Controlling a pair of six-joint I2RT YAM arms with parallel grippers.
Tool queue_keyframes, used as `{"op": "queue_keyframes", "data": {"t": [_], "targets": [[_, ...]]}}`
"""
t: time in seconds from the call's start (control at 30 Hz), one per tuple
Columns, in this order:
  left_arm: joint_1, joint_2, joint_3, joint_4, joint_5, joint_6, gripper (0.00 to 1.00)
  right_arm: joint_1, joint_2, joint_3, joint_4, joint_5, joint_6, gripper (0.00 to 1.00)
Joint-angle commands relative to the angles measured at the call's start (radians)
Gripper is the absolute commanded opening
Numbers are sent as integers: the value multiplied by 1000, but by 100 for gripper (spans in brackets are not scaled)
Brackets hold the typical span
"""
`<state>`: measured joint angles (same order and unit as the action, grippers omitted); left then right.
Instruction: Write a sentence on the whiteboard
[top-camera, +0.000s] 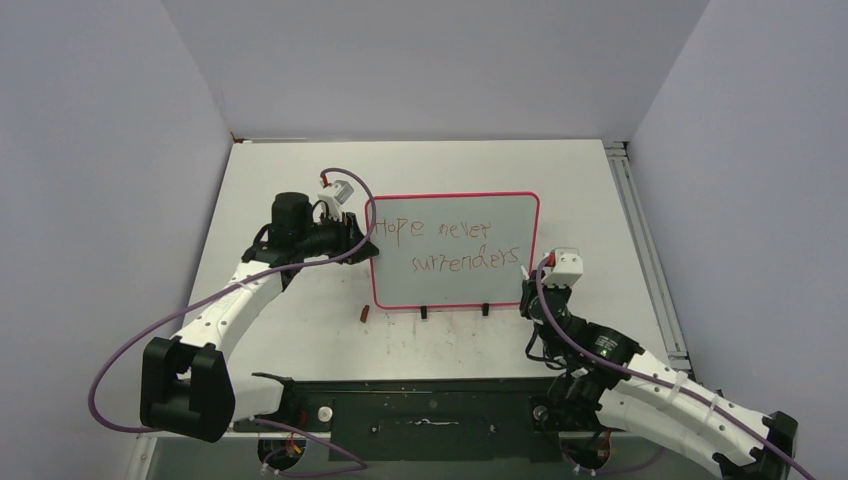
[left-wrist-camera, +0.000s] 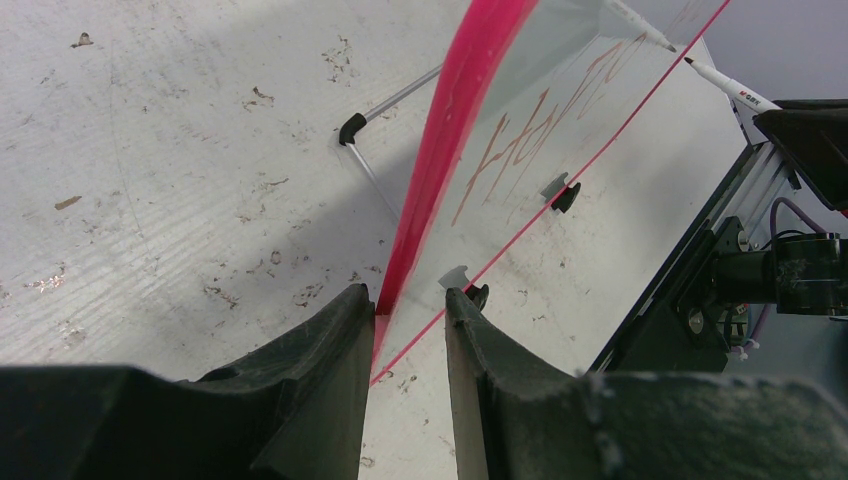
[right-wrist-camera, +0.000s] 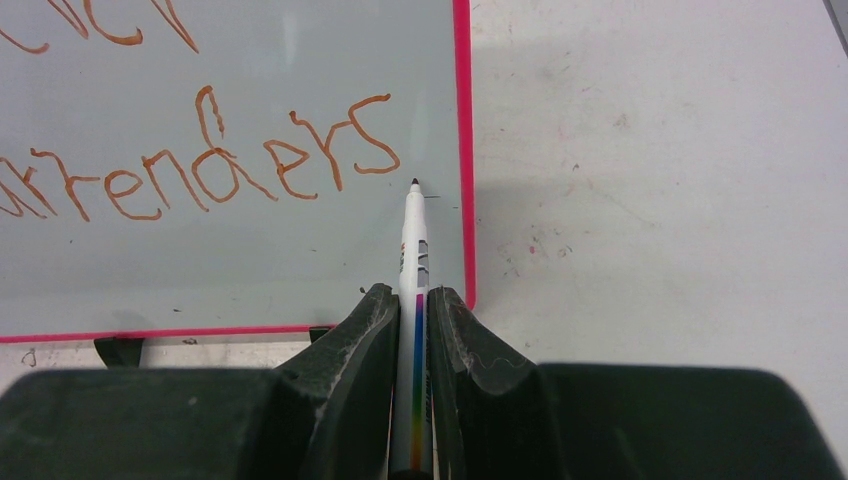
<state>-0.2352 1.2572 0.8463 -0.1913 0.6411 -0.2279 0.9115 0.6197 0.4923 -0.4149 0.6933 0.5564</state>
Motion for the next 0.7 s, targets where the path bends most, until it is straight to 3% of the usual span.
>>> {"op": "queue_keyframes", "data": {"t": [0.0,0.67], "targets": [[-6,-23,9,12,14,2,30,7,21,33,59,24,-26,5],[-6,-27,9,10,15,2,30,7,38,27,73,35,-28,5]]}}
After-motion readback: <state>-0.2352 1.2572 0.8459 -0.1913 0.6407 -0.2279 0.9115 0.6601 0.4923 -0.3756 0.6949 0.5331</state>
